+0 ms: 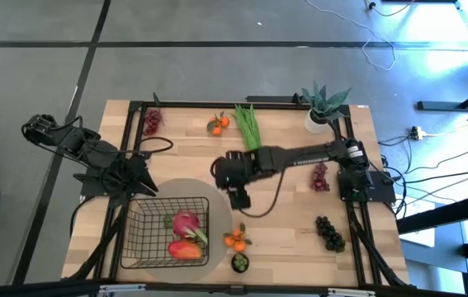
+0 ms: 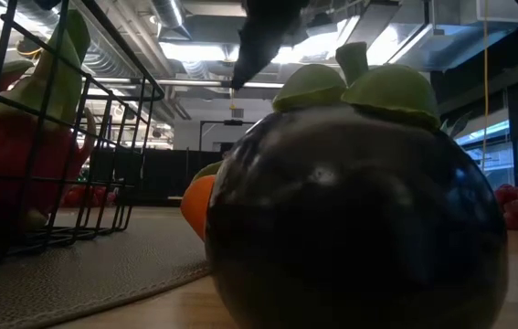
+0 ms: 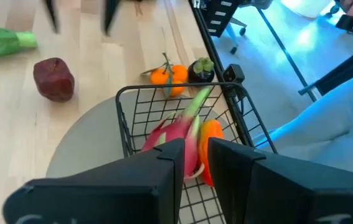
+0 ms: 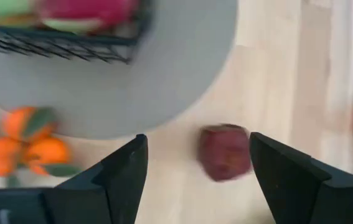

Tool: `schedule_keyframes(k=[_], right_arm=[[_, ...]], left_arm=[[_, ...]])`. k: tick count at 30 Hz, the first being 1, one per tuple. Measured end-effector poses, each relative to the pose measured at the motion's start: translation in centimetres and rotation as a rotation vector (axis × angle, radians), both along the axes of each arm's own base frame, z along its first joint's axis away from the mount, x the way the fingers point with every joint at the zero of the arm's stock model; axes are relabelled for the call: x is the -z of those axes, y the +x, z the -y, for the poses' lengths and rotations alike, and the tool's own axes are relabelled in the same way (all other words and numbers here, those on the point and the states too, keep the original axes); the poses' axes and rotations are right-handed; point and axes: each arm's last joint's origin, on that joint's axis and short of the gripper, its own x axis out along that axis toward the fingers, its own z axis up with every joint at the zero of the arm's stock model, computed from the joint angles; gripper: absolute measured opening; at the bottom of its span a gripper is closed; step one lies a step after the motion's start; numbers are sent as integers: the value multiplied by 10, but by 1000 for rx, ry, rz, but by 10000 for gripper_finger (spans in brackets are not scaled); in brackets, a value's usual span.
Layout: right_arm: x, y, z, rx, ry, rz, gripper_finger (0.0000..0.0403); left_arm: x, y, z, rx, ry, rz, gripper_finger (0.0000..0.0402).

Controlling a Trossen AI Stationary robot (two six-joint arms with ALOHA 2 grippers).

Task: Build produce basket
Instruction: Put the red apple into the black wire basket

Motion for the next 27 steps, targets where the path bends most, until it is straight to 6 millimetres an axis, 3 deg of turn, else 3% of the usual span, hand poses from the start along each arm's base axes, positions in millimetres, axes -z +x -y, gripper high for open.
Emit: schedule_keyframes(k=[4,8,17,27], right_arm=[[1,0,28,-18,63,-28,263],[1,1,40,-28,104,-31,263],[6,2,41,-100,100,-50,263],[6,2,40,-103,99,-48,263]], left_arm=[[0,0,0,-11,-18,-8,60],[0,0,-1,-41,-2,0,59],[6,10,-8,-356,211,3,59],[17,25,-3,-397,315,-81,59]])
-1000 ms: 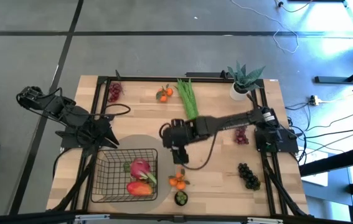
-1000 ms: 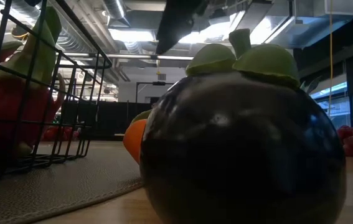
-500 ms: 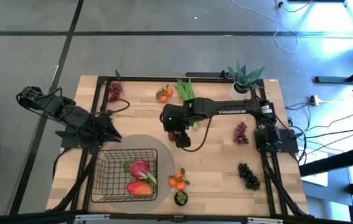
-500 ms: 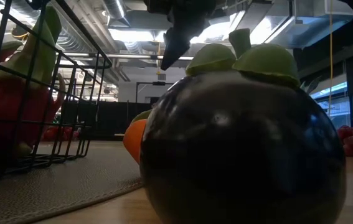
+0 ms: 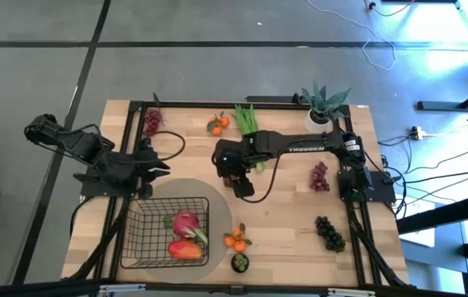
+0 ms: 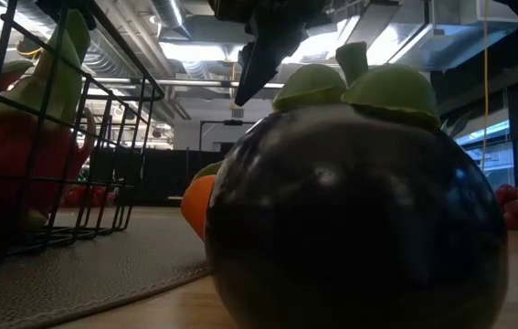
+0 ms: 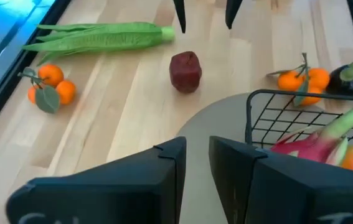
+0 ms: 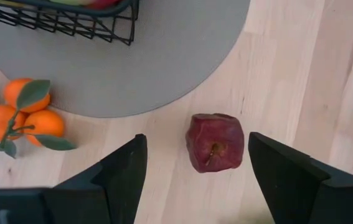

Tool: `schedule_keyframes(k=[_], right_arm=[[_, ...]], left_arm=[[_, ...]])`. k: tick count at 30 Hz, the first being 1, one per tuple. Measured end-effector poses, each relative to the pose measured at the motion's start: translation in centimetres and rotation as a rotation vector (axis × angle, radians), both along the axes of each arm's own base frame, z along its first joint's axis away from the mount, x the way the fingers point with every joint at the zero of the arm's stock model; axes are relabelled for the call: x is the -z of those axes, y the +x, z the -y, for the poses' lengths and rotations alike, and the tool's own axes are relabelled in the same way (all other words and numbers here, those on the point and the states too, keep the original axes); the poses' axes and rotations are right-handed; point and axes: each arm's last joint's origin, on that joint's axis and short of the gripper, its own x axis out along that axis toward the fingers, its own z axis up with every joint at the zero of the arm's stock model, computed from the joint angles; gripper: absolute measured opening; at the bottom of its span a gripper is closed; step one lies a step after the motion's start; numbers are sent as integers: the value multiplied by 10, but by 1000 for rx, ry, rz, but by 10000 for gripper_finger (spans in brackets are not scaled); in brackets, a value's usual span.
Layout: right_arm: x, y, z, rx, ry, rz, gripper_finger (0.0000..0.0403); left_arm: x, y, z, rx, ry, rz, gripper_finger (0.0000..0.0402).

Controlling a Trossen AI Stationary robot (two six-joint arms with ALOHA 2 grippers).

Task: Build produce basket
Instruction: Put the red apple into the black wire basket

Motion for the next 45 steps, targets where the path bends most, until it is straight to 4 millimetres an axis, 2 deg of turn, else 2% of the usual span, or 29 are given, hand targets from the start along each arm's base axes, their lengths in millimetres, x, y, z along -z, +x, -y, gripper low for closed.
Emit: schedule_keyframes(k=[14,27,31,34,41,45], right_arm=[[-1,1,0,5,2,11,263],[-1,2,0,204,96,0,263],[-1,2,0,157,74,6,265],[-1,2,0,90,41,14,279],[12,3,3,33,0,-29,345],[16,5,3,-12,-24,-32,355]], left_arm=[[2,3,1,-1,2,-13,60],[2,3,1,-1,2,-12,60],[2,3,1,-1,2,-12,60],[2,3,1,-1,2,-12,60],[2,3,1,-1,1,-12,60],[2,3,1,-1,2,-12,60]])
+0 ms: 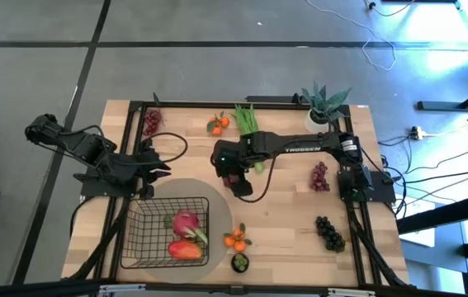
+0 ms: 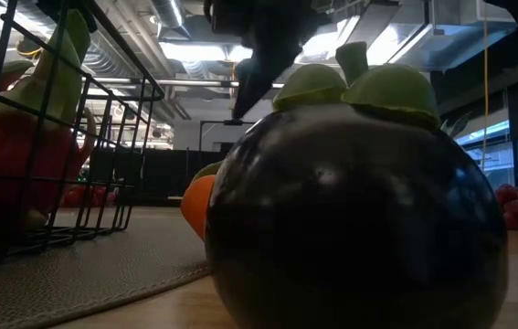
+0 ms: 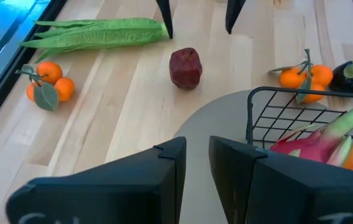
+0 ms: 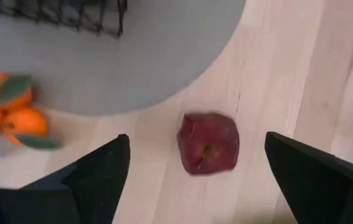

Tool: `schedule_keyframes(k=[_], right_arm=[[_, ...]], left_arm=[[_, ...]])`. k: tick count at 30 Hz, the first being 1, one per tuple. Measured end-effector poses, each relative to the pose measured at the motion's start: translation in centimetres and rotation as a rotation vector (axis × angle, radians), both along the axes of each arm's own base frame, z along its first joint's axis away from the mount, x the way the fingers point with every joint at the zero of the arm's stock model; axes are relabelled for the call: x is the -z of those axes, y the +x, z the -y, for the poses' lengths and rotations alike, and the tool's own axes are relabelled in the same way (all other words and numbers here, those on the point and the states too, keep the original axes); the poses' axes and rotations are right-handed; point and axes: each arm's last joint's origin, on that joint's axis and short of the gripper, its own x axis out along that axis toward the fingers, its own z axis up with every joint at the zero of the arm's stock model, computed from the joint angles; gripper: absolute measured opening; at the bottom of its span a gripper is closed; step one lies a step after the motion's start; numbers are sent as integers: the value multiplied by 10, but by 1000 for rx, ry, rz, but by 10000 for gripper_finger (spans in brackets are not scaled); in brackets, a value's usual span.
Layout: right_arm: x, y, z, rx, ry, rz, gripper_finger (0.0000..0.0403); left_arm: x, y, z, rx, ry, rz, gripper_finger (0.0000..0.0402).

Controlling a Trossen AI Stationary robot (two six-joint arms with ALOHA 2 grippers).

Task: Build produce basket
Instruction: Put the red apple into the black wire basket

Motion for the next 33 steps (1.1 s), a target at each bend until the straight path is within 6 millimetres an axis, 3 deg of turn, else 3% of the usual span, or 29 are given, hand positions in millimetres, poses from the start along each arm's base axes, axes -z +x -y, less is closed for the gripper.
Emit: schedule_keyframes(k=[8,22,33], right_arm=[[11,7,2,-73,-106,8,347],[48,17,6,-170,-146,-79,347],[65,21,23,-136,-133,-121,347]], left_arm=[[0,0,0,0,0,0,60],[0,0,0,0,0,0,60],[0,0,0,1,0,1,60]])
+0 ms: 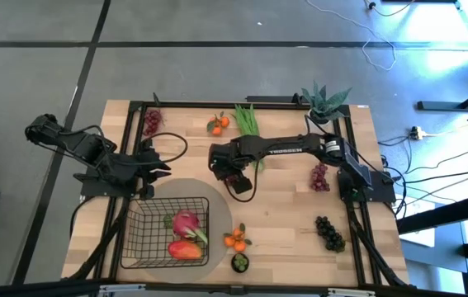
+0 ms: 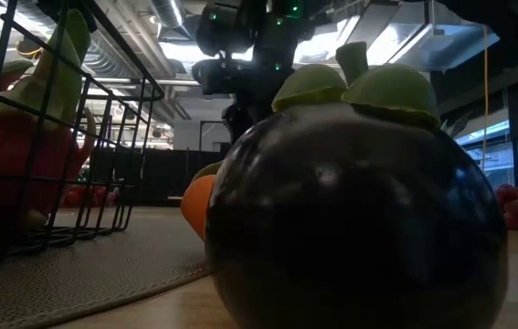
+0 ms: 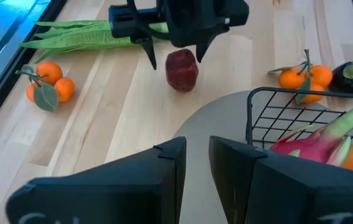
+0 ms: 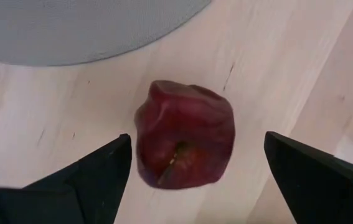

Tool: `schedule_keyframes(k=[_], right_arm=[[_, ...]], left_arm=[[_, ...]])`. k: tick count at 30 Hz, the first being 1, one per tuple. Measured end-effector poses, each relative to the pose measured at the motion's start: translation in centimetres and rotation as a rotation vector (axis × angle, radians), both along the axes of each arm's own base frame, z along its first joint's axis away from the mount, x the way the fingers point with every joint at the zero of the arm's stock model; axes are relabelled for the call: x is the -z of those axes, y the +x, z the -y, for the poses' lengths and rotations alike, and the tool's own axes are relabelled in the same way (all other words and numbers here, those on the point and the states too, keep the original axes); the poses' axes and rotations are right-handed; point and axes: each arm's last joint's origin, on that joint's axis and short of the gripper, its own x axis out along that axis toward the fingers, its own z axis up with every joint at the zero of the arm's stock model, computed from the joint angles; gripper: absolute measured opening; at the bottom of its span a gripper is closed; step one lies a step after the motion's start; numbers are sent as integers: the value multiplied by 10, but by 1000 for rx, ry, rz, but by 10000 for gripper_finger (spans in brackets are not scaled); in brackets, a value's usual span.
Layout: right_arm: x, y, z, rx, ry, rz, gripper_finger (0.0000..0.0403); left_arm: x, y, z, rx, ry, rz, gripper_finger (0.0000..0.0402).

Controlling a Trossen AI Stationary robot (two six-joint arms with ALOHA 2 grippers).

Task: Build produce basket
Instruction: Put the red apple into the black wire basket

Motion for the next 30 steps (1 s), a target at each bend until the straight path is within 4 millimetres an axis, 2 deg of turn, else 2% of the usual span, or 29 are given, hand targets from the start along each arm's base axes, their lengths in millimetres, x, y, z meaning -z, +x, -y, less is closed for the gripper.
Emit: schedule_keyframes(k=[16,20,27,30], right_arm=[[16,5,1,-10,73,-19,337],[15,8,1,-11,72,14,304],[16,8,-1,-24,126,19,218],[16,9,-1,-20,130,23,197]], left_arm=[[0,0,0,0,0,0,60],[0,0,0,0,0,0,60],[0,0,0,-1,0,0,60],[0,0,0,-1,0,0,60]])
